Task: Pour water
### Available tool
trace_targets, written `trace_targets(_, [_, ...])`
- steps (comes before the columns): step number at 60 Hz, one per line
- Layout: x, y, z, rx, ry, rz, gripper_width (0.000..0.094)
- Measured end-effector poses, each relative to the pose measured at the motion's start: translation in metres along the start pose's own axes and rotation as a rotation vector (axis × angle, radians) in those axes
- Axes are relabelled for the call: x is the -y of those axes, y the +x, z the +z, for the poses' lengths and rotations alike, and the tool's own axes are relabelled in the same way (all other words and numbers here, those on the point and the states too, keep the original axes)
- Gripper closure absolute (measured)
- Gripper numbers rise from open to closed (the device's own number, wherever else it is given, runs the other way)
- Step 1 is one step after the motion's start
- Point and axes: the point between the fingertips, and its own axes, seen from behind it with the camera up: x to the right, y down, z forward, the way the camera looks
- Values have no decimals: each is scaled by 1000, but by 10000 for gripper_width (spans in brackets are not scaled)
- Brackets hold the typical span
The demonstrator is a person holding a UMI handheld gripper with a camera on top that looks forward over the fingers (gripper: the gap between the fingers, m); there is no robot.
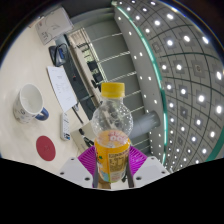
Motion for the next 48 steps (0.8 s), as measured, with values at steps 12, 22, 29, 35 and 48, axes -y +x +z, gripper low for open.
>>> trace_targets(12, [59,-39,14,-69,101,-476,537])
trace_targets(22, [63,-71,28,-110,118,-787,538])
trace_targets(29, [65,-83,27,-94,117,-853,538])
trace_targets(35, [67,-82,28,-88,109,-843,537])
trace_targets(48, [66,-69,25,24,69,-462,533])
